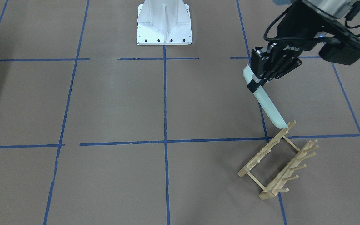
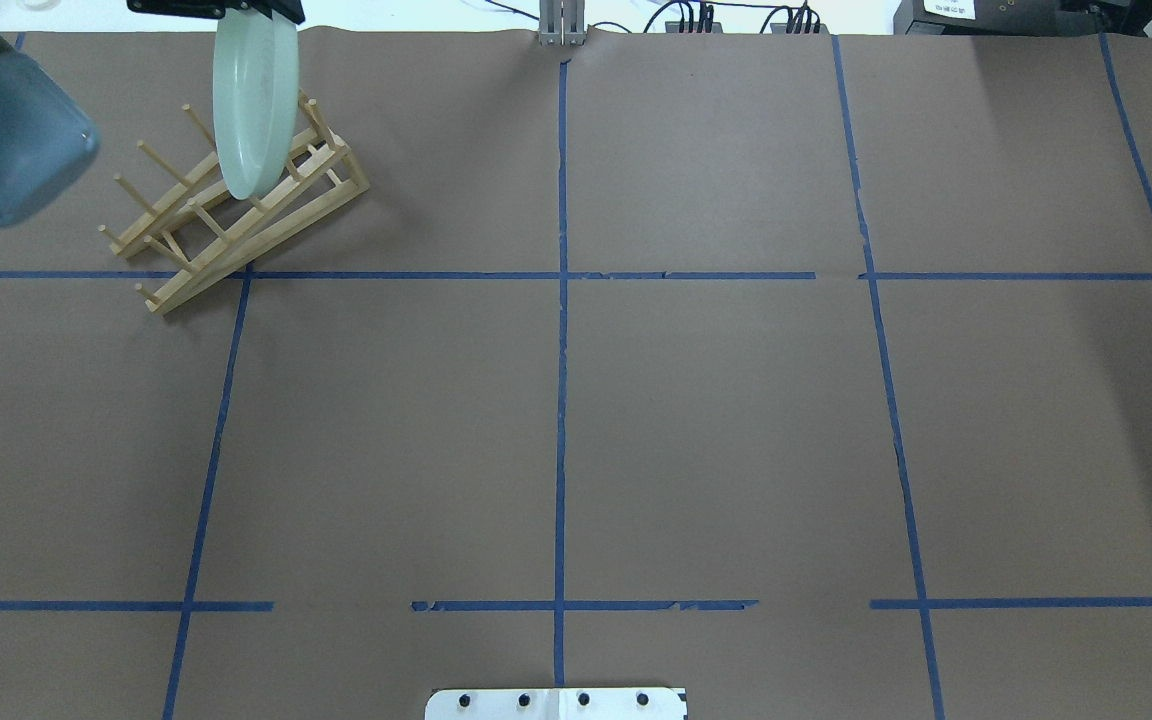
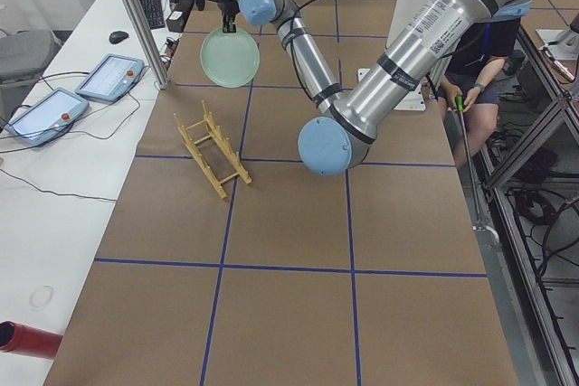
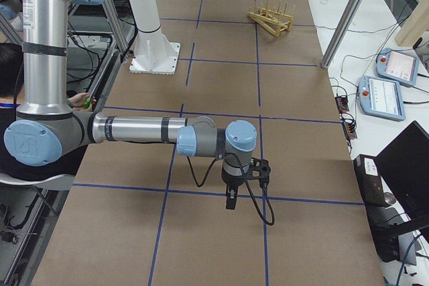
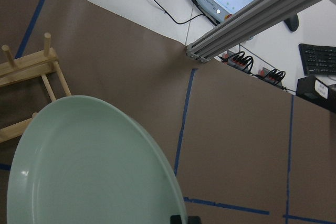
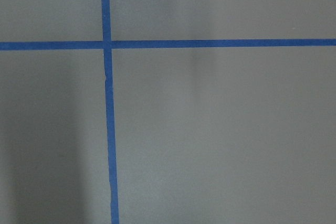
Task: Place plate on table
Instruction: 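Lift the plate upward out of the wooden rack with the left gripper, then carry the plate toward the robot and lower it flat onto the table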
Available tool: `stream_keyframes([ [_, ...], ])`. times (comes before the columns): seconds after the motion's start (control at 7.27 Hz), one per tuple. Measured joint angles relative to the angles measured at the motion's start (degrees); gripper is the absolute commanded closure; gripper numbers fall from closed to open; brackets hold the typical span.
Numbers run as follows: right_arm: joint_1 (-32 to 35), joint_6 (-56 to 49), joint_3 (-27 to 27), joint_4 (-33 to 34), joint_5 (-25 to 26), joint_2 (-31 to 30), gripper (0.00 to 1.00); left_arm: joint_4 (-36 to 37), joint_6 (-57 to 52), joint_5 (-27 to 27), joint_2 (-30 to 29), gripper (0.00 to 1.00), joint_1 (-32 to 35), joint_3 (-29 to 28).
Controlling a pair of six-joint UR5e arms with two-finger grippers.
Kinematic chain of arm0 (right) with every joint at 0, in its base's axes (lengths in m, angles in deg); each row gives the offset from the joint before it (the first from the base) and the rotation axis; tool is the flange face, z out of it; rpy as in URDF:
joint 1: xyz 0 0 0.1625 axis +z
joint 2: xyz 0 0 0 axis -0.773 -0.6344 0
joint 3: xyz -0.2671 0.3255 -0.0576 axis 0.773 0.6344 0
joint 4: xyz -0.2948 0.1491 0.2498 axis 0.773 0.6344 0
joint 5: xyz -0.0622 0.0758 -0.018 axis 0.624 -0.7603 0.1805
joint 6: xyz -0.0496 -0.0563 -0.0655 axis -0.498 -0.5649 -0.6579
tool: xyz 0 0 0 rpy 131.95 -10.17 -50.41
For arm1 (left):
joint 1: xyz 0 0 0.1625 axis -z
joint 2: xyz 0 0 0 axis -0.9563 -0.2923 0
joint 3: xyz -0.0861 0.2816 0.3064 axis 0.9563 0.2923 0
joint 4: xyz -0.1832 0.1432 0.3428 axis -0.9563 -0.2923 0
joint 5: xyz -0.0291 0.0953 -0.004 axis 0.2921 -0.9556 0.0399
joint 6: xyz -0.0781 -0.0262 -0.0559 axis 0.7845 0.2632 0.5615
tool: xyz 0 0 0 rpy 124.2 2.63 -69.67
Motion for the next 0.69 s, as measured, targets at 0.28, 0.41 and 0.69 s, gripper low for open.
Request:
stream_keyframes([
  [0.28, 0.00, -0.01, 0.00, 0.00, 0.00, 0.00, 0.00, 12.30, -8.76, -12.88, -1.38, 1.00, -10.61, 2.09],
  [0.41, -0.02, 0.01, 0.00, 0.00, 0.00, 0.00, 0.00, 16.10, -11.45, -20.11, -1.49, 1.00, -17.12, 2.00],
  [0.69, -0.02, -0.01, 0.00, 0.00, 0.00, 0.00, 0.00, 21.22, -13.02, -34.26, -1.29, 1.00, -30.21, 0.80],
])
